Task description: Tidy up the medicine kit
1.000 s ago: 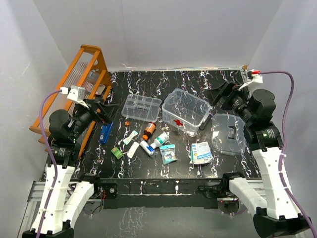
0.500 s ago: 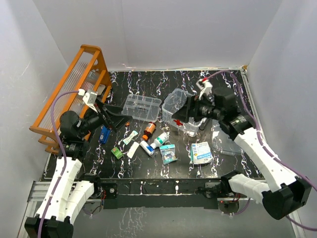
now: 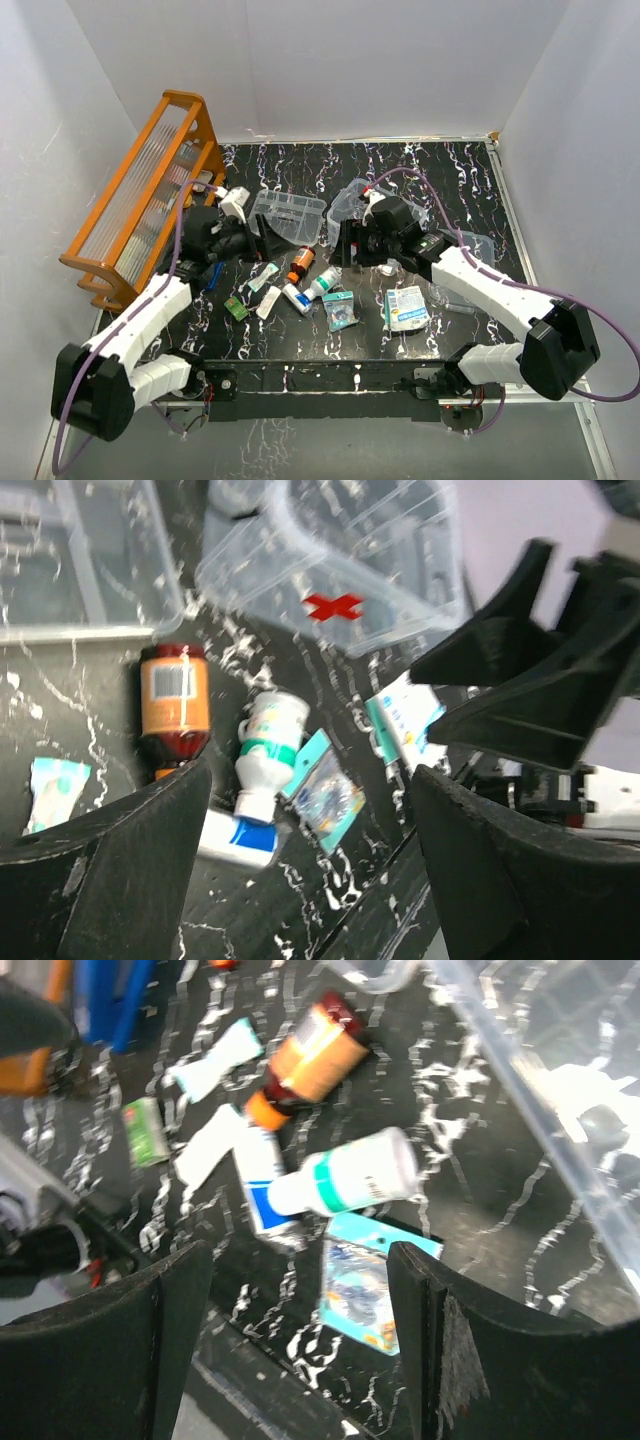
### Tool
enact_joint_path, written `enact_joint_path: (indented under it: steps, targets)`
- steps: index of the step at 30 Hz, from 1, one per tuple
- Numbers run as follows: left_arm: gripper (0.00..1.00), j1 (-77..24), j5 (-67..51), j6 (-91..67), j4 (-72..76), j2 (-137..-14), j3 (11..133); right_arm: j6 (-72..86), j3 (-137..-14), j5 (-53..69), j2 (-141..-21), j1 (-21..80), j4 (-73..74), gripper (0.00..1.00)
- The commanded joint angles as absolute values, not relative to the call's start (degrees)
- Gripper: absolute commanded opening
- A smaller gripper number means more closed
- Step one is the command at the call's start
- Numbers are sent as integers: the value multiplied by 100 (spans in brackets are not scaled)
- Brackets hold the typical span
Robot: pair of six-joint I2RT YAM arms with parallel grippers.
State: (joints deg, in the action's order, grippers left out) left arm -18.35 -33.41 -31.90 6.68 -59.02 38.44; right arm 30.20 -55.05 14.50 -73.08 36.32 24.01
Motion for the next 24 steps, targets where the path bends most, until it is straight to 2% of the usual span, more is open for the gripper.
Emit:
enact_joint_path:
  steps: [1, 8, 18, 24]
  targets:
    - [77, -2263, -2355, -2932, 65, -6551, 4151, 3051, -5436, 109, -7326, 3630, 2462, 68]
    - [67, -2587, -1835, -2734, -134, -7704, 4455, 2914, -5306, -977, -7408, 3632, 2677, 64]
    - [63, -2856, -1588, -2511, -535, -8874, 5007, 2826, -5237, -2075, -7448, 3635, 2877, 55]
    - [56, -2995, -1283, -2276, -822, -9252, 5332, 2390, -5281, -1434, -7373, 3633, 2721, 55]
